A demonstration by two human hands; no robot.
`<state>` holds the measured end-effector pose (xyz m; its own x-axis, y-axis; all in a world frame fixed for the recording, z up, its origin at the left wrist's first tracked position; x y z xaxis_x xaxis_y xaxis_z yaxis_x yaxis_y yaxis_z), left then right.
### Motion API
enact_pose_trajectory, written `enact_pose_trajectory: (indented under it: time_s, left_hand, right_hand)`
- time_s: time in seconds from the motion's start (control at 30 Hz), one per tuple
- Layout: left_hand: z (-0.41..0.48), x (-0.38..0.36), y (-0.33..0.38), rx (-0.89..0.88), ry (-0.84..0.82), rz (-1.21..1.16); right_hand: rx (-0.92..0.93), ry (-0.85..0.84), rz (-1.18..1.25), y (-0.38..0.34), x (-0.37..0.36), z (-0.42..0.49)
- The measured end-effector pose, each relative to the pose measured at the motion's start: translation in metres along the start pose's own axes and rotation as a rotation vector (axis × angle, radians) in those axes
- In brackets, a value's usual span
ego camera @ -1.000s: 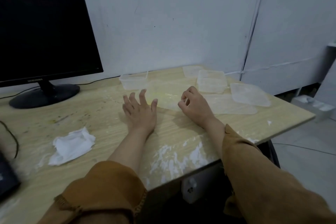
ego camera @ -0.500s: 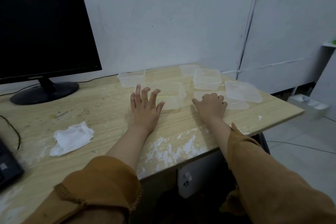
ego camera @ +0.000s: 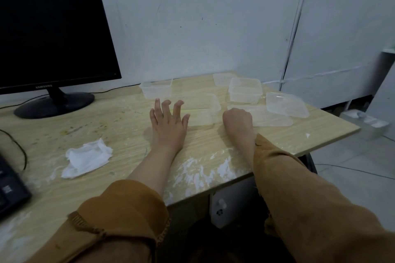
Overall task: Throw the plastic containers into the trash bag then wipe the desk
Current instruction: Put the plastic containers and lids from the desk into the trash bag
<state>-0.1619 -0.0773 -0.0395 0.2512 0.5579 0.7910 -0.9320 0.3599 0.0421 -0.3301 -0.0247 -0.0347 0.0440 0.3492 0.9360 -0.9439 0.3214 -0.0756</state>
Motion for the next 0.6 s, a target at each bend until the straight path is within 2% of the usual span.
enact_pose_trajectory:
  time_s: [0.07,0.17,0.33,0.5,0.6]
  left_hand:
    - [0.000,-0.001,-0.002,0.013,-0.019,0.013]
    - [-0.001,-0.003,-0.003,0.047,-0.059,-0.009]
    - [0.000,-0.005,-0.003,0.053,-0.141,-0.041]
    - [-0.002,-0.002,-0.002,0.034,-0.162,-0.048]
    - [-0.001,-0.001,-0.002,0.022,-0.153,-0.026]
  right_hand:
    - [0.086,-0.033,-0.076,-0.008,0.004,0.004]
    - [0.066,0.025,-0.103,-0.008,0.024,0.013]
    - [0.012,0.270,0.027,-0.018,0.078,0.033]
    - [0.120,0.493,0.120,-0.046,0.120,0.051]
    - [0.120,0.641,0.235,-0.057,0.134,0.052]
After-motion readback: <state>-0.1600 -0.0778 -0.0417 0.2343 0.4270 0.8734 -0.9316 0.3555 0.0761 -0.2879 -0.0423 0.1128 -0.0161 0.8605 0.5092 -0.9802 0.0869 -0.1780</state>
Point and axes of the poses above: each hand's wrist, its own z-axis towards the middle knuckle, its own x-axis out of the back of the hand, y = z × x, the point moved 8 cm from there along z, towards the middle knuckle, and after that the axes turned 14 degrees about z, right-handed, at the moved point
